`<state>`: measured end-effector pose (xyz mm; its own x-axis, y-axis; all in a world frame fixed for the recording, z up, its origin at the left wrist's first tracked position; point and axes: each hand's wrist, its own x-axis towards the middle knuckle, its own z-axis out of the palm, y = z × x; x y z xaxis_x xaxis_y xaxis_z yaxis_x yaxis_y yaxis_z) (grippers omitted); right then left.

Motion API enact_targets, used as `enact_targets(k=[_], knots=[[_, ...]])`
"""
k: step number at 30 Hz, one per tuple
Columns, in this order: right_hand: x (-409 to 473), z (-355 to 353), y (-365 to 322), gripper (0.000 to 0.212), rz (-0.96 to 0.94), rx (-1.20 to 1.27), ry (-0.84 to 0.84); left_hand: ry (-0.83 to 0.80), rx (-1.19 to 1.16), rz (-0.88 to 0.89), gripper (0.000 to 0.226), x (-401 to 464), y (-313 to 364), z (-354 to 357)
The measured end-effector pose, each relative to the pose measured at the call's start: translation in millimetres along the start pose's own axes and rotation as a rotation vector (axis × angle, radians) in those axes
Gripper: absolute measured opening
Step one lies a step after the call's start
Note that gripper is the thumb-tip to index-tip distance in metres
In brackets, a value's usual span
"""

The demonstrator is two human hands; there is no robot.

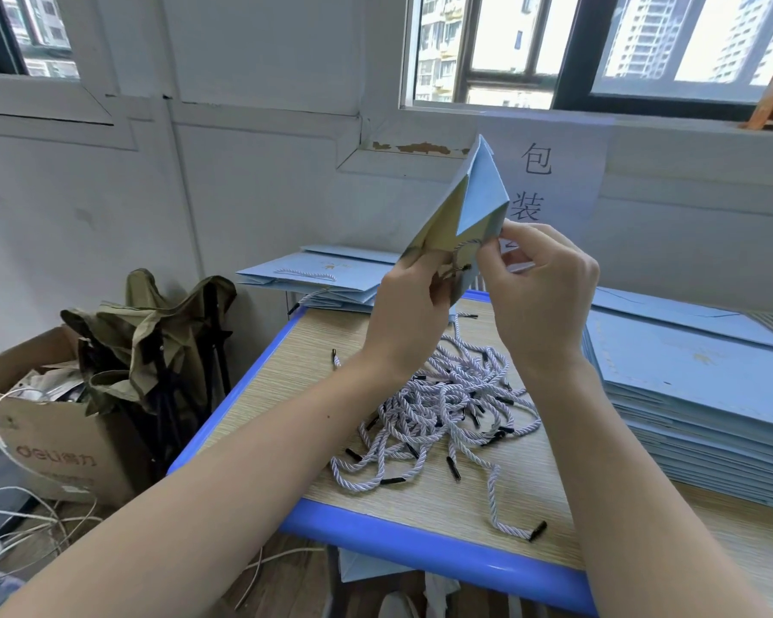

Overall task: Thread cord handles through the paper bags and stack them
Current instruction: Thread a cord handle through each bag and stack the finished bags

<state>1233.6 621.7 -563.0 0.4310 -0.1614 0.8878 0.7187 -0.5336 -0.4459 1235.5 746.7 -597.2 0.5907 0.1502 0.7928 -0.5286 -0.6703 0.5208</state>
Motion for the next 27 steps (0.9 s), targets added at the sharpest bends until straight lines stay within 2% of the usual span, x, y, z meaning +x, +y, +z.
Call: enact_targets(k=[4,7,10,15,19,24,27], knots=[[0,-2,-1,0.019,0.004,0.012,0.048,-0.045,-0.094,0.015,0.031,-1,6,1],[0,-2,0,0.023,0.02,0.012,0.054,-0.056,-0.124,0.006,0.026,-1,5,2],[0,-1,0,0.023,0.026,0.009,0.05,-0.061,-0.021,0.056,0.016,-2,2,3],[0,-1,1,0.019,0.011,-0.011,0.042,-0.121,0.125,0.186,0.013,-2,1,4],[1,-1,2,0.023,0.011,-0.039,0.059,-0.038,0.294,0.369,0.015,-1,5,-3],[2,-2,4,0.025,0.055,-0.041,0.083,0.1,0.254,0.577,0.01,3,11,-13],[3,-3,5,0.027,0.071,-0.004,0.082,0.137,0.223,0.536,0.019,5,15,-16]])
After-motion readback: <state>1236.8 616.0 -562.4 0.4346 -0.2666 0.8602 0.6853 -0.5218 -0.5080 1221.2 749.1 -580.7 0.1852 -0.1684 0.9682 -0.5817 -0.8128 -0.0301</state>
